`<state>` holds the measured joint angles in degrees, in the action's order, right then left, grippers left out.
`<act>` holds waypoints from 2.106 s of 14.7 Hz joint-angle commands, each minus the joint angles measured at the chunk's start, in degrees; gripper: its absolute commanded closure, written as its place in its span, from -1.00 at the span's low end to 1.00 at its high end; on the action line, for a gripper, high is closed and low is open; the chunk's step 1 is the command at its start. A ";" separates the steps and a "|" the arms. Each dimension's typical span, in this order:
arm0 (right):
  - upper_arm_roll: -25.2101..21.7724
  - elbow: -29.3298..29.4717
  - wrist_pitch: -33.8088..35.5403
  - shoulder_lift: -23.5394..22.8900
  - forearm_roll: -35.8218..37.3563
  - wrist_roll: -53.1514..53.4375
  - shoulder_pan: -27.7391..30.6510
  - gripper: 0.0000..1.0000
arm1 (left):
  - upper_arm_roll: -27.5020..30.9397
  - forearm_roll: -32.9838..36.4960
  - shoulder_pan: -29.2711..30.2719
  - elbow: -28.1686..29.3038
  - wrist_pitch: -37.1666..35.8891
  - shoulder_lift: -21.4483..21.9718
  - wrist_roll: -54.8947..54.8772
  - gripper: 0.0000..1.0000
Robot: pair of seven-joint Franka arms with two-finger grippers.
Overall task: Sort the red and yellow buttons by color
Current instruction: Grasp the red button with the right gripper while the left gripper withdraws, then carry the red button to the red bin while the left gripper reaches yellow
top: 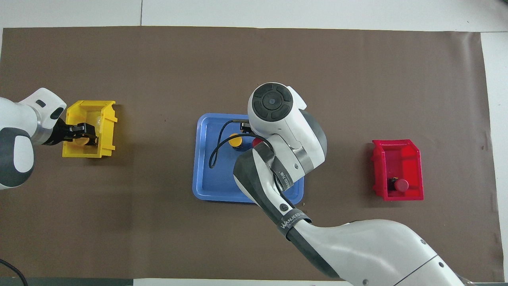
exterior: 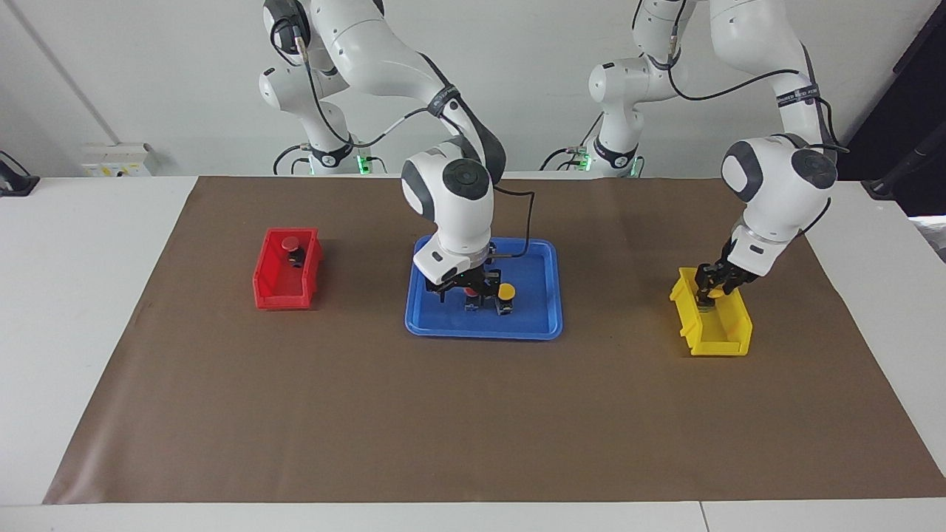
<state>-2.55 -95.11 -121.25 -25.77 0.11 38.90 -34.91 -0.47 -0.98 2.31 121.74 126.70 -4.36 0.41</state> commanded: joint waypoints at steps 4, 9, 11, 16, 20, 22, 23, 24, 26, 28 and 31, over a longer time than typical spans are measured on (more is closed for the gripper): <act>0.79 -3.76 -1.97 2.48 0.68 -0.41 -0.24 -0.69 | 0.20 1.94 -0.64 -14.32 -21.65 3.65 -0.49 -1.00; 0.88 -4.82 -1.97 2.92 0.24 -1.11 -0.33 -0.63 | -1.90 2.57 -0.73 -27.67 -37.90 4.89 -5.32 -1.00; 1.58 -4.82 -2.06 2.92 0.24 -1.11 -0.33 -0.61 | -3.48 2.30 -0.64 -30.68 -41.17 4.89 -5.24 -1.00; 1.67 -5.08 -2.06 3.01 0.24 -1.55 -0.42 -0.59 | -3.93 2.21 -0.55 -30.16 -40.75 5.68 -5.42 -1.00; 1.67 -5.08 -2.06 3.01 0.24 -2.25 -0.42 -0.31 | -3.93 2.21 -0.46 -29.64 -40.66 6.03 -5.24 -1.00; 1.67 -4.91 -2.06 3.01 0.16 -2.25 -0.42 -0.11 | -3.93 2.21 -0.46 -29.55 -40.57 6.03 -4.98 -1.00; 1.67 -4.65 -2.06 2.92 -0.02 -2.25 -0.42 0.02 | -3.93 2.21 -0.46 -29.37 -40.40 6.03 -4.98 -1.00; 1.67 -4.38 -2.06 2.83 -0.11 -2.25 -0.33 0.16 | -3.93 2.21 -0.46 -29.02 -39.96 6.12 -4.89 -1.00; 1.67 -3.94 -2.06 2.75 -0.11 -2.08 -0.33 0.41 | -3.93 2.21 -0.64 -26.58 -37.16 7.17 -4.02 -1.00; 1.58 -2.89 -1.27 2.75 -0.11 -1.90 -0.16 0.58 | -4.10 2.04 -1.08 -21.67 -31.64 9.27 0.00 -1.00; 1.49 -2.45 0.83 5.28 -0.02 -2.34 2.02 0.65 | -4.19 0.72 -8.09 -16.89 -23.36 8.59 12.22 -1.00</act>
<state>-1.47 -97.46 -122.38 -23.46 0.10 37.71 -35.25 -4.79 -0.03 -1.02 99.81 98.13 2.69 5.21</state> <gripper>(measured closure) 0.586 0.000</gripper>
